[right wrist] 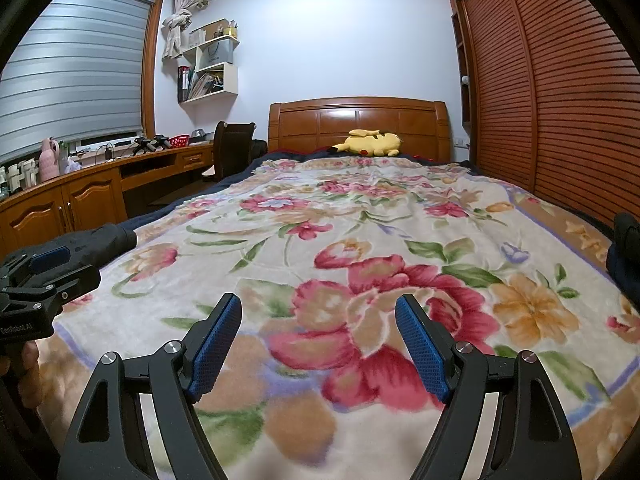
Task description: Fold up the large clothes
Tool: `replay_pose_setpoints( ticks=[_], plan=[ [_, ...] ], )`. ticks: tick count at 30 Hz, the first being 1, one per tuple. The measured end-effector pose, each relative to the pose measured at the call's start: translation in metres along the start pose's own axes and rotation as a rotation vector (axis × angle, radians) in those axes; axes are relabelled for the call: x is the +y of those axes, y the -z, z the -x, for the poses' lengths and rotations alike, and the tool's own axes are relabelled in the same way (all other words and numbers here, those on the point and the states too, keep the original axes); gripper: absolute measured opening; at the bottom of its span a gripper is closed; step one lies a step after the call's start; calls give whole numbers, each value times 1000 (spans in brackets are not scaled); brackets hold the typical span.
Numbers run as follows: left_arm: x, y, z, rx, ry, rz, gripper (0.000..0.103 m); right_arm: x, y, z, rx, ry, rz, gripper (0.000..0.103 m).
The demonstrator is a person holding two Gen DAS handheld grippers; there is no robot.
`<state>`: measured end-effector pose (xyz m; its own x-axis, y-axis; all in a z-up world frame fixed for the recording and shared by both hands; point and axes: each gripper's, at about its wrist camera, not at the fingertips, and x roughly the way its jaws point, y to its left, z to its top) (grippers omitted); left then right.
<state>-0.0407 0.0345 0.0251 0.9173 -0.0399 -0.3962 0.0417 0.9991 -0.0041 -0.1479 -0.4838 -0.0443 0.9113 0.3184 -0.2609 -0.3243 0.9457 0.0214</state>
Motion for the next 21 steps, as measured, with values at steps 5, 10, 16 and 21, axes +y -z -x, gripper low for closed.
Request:
replay_pose_setpoints(
  ticks=[5,10,16,21],
  plan=[
    [0,0,0,0,0,-3,102,0,0,0,0,0,-1,81],
    [-1,0,0,0,-1,-2,102,-1,0,0,-2,0,-1,81],
    [-1,0,0,0,-2,-3,102,-3,0,0,-3,-2,-1,81],
    [-1,0,0,0,-1,-2,102,-2,0,0,-2,-1,-1,81]
  ],
)
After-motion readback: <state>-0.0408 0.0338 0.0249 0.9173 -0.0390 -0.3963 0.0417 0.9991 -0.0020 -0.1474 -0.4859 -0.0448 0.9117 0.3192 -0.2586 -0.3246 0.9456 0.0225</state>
